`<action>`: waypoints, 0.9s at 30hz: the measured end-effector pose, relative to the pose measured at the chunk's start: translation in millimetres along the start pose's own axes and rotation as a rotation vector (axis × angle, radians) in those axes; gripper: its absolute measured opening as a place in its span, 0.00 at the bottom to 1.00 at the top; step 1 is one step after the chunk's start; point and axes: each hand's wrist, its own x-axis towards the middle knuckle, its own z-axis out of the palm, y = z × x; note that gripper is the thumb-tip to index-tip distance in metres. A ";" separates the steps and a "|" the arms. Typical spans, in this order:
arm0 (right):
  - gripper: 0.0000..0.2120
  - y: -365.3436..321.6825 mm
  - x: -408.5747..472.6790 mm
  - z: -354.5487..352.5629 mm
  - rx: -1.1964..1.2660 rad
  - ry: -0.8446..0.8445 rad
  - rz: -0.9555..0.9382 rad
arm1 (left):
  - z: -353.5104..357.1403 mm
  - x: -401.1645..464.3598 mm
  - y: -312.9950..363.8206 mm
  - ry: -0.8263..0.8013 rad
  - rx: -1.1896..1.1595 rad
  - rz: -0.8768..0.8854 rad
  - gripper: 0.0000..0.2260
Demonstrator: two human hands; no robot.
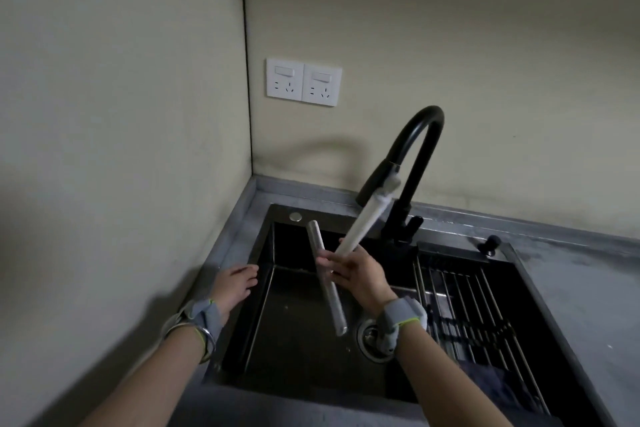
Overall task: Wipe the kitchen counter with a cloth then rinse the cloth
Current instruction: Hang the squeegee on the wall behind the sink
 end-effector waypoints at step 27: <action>0.12 -53.7 239.8 11.0 -0.775 0.654 -0.357 | 47.3 139.8 64.2 0.049 -0.076 -0.045 0.12</action>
